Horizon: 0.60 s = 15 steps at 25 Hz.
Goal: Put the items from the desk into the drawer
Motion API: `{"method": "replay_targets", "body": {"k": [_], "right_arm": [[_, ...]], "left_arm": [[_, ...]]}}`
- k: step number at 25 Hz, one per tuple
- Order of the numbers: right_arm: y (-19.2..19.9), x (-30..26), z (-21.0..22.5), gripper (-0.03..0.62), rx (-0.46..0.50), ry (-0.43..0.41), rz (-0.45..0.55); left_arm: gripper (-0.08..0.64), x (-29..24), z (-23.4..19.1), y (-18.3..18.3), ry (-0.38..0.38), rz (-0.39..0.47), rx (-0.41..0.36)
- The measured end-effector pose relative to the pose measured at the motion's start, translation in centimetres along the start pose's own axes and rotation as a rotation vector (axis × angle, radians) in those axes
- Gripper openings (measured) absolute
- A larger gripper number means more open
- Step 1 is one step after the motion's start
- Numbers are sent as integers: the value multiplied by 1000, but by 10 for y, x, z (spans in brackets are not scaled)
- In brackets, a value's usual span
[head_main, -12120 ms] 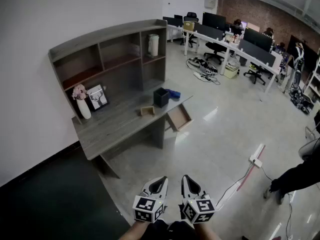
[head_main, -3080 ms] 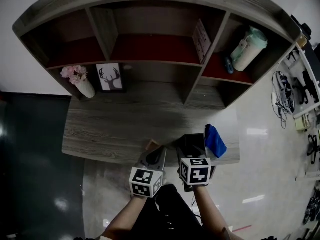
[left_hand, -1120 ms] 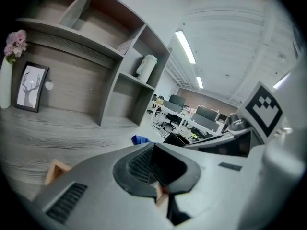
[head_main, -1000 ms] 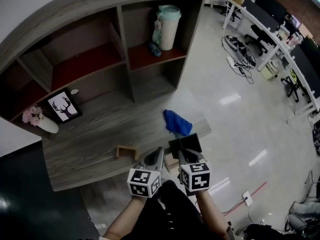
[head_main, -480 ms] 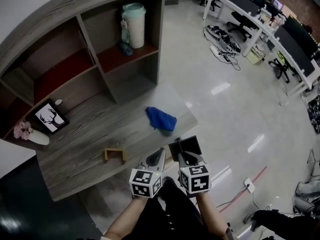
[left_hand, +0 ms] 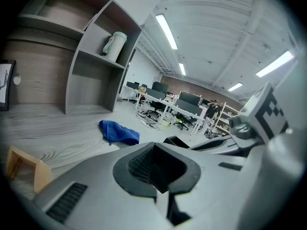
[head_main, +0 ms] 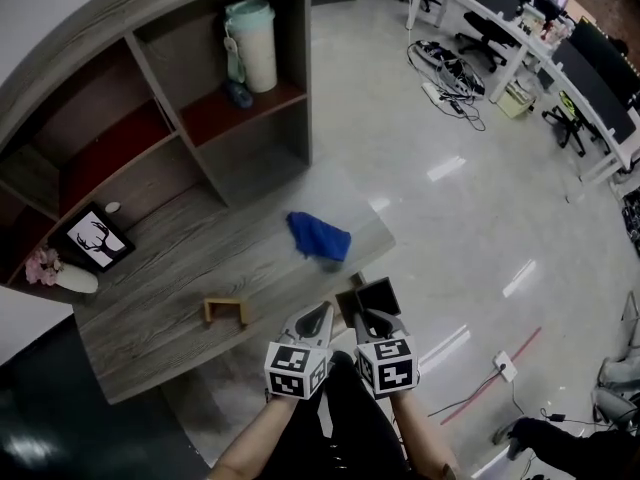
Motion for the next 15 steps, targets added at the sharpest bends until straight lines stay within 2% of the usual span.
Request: {"method": "replay_targets", "body": {"k": [15], "right_arm": [[28,-59,14,37,71,4,47]], "left_arm": [[11,-38,0,48,33,4,0]]}}
Point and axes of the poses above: the fingertips, and each gripper's own axes: x backward along the fingers, z to its right, y out of its underside, the point moved 2 cm from there along x, backward along the fingers, and after that the axes turned 14 degrees about -z, right-handed, at the moved point
